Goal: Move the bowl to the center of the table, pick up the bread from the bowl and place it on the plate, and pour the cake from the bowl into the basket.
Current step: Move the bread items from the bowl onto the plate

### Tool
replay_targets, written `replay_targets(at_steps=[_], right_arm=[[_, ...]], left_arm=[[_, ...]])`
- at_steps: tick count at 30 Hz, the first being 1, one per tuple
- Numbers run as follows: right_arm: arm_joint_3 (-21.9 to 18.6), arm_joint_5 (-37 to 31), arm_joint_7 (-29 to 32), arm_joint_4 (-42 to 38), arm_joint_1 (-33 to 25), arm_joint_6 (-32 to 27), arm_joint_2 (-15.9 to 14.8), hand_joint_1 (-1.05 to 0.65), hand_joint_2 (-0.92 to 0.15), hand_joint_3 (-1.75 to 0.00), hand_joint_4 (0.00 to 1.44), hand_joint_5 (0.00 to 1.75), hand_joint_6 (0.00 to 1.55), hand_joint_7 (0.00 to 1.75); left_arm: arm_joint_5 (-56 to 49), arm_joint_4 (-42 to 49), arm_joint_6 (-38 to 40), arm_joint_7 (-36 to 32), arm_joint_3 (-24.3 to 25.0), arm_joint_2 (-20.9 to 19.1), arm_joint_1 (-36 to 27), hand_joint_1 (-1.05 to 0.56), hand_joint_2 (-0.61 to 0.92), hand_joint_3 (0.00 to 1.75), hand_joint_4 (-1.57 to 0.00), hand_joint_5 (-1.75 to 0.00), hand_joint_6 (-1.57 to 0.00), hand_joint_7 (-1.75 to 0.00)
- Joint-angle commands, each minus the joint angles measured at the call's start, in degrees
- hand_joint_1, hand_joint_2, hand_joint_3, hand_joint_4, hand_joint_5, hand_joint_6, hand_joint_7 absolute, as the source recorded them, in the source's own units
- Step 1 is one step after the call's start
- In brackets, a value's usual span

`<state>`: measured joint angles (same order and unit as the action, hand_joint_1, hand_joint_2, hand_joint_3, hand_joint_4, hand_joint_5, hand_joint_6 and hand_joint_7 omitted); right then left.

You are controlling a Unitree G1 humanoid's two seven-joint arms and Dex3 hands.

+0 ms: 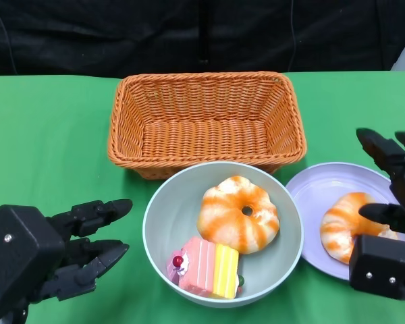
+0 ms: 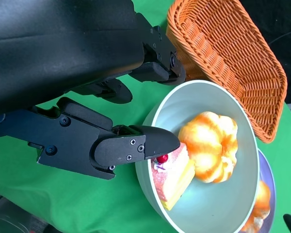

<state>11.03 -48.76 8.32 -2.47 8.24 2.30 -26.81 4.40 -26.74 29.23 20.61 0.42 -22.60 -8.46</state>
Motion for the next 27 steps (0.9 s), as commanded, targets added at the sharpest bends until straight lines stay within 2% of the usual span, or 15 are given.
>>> replay_targets(at_steps=[1, 7, 16, 21, 27], right_arm=[[-0.17, 1.88, 1.34, 4.44, -1.61, 2.20, 0.69, -0.69, -0.92, -0.12, 0.00, 0.49, 0.13, 0.03], [0.31, 6.46, -1.20, 12.11, -2.79, 5.01, 3.62, -0.71, -0.92, -0.16, 0.00, 0.67, 0.19, 0.08], [2.47, 10.79, -10.15, 21.06, -3.51, 4.01, 7.19, -0.69, -0.92, -0.11, 0.00, 0.76, 0.20, 0.11], [4.47, 10.68, -14.00, 21.24, -2.20, 4.22, 7.93, -0.67, -0.91, -0.04, 0.00, 0.78, 0.22, 0.13], [7.92, 8.64, -16.70, 17.93, 0.12, 4.35, 8.58, -0.66, -0.88, -0.01, 0.00, 0.76, 0.22, 0.13]], left_arm=[[0.00, -0.56, 0.16, 0.70, 0.12, -1.07, -0.11, -0.62, 0.92, 0.49, -0.43, -0.25, -0.40, -0.01], [-0.09, -0.97, 0.52, 0.60, -0.22, -1.08, -0.23, -0.63, 0.92, 0.49, -0.42, -0.25, -0.39, -0.01], [-0.25, -1.39, 0.57, 0.28, -0.82, -0.78, -0.53, -0.60, 0.92, 0.50, -0.41, -0.25, -0.39, 0.00], [-0.37, -1.66, 0.80, 0.02, -1.33, -0.66, -0.56, -0.60, 0.92, 0.50, -0.41, -0.26, -0.39, 0.00], [-0.39, -2.10, 1.03, -0.21, -1.61, -0.53, -0.70, -0.59, 0.92, 0.52, -0.41, -0.26, -0.39, 0.00]])
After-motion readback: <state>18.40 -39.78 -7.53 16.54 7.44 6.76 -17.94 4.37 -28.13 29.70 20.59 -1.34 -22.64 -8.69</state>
